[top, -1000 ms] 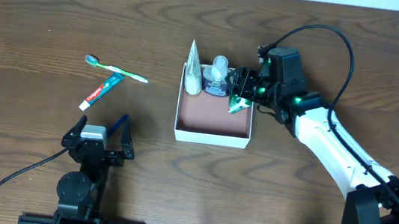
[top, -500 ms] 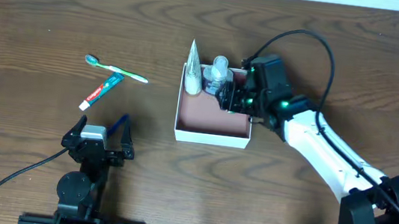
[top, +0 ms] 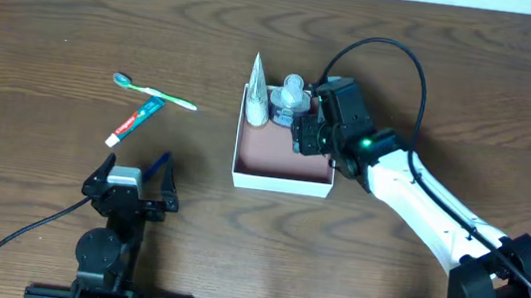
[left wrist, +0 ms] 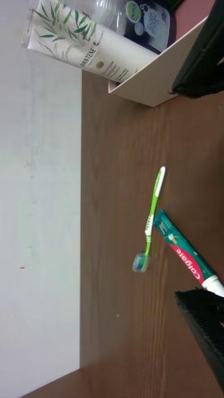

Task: Pack container
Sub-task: 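Lower the soap box into the box's right side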

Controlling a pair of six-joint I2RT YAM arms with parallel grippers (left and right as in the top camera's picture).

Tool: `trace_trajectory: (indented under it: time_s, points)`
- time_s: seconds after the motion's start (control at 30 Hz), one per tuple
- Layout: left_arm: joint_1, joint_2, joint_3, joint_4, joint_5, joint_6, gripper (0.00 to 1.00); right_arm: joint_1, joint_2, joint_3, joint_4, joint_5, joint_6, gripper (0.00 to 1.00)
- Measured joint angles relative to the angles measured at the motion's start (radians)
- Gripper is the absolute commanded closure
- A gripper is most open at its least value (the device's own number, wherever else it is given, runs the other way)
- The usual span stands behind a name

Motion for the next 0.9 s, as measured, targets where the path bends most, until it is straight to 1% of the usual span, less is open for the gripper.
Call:
trace_trajectory:
  time_s: [0.3, 0.57, 0.9]
  points:
    - [0.0, 0.0, 0.0, 0.0, 0.0, 0.0, 0.02, 0.0, 0.0, 0.061, -0.029, 0.049, -0.049, 0.28]
    - [0.0, 0.0, 0.0, 0.0, 0.0, 0.0, 0.02, 0.0, 0.0, 0.063, -0.081, 0.063, -0.056, 0.28]
    - [0.0, 0.0, 0.0, 0.0, 0.0, 0.0, 0.02, 0.0, 0.0, 0.063, -0.093, 0.071, -0.056, 0.27]
